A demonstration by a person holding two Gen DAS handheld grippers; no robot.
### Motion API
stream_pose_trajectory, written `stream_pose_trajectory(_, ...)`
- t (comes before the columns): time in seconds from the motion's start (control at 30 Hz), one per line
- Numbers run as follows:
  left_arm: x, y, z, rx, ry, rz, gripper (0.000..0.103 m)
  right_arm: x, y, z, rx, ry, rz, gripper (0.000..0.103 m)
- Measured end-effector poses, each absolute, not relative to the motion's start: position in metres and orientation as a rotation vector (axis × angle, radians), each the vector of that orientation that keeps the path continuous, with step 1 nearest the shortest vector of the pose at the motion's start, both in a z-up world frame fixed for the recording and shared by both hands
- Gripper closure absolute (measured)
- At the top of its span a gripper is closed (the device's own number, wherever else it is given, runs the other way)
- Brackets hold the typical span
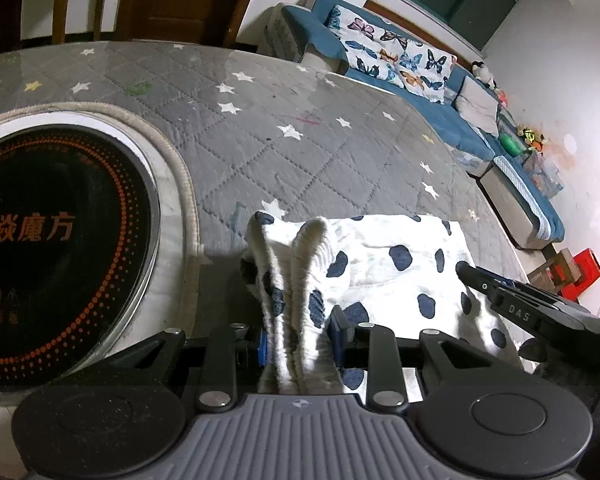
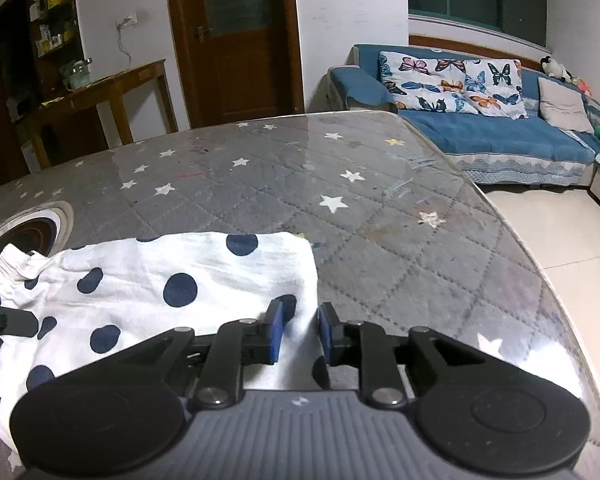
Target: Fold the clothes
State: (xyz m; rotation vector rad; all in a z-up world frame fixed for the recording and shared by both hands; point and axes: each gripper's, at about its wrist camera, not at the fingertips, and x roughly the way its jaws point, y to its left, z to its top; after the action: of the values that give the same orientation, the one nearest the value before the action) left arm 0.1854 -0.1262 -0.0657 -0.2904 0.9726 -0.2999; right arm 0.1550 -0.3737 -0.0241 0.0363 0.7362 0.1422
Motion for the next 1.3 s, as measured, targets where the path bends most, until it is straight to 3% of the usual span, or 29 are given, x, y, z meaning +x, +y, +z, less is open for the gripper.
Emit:
stream_pose_trajectory(0.07, 0.186, -0.125, -0.065, -0.296, 0.975, -0.302, 0.069, 0.154, -0.375, -0.023, 0.035, 0.735, 0.137, 0.078)
stream_pose_trajectory(0.13, 0.185, -0.125, -0.063, -0.290, 0.973, -0.297, 0.061, 0.152, -0.374, -0.020, 0.021, 0.729, 0.127, 0.067)
stream_pose_trajectory(0.23, 0.183, -0.124, -0.059, -0.283, 0.967, -0.292, 0.054, 0.150, -0.373, -0.015, 0.013, 0.719, 0.130, 0.063)
stream_pose_trajectory(0.33, 0.183, -0.120, -0.054, -0.283, 0.952, -0.283, 0.046, 0.148, -0.368, -0.007, 0.013, 0.705, 0.154, 0.050)
stream_pose_trajectory(0.5, 0.187, -0.117, -0.047, -0.275, 0.926, -0.266, 0.042, 0.148, -0.345, 0.005, 0.019, 0.690, 0.243, 0.041)
stream_pose_trajectory(0.83, 0.201, -0.115, -0.056, -0.251, 0.926, -0.234, 0.042, 0.180, -0.300, -0.012, 0.025, 0.738, 0.325, 0.040)
stream_pose_trajectory(1.07, 0.211, -0.114, -0.062, -0.231, 0.927, -0.225, 0.038, 0.192, -0.298, -0.023, 0.040, 0.741, 0.299, 0.021)
stream_pose_trajectory(1.3, 0.204, -0.113, -0.057, -0.221, 0.899, -0.232, 0.032, 0.186, -0.301, -0.017, 0.055, 0.723, 0.288, 0.010)
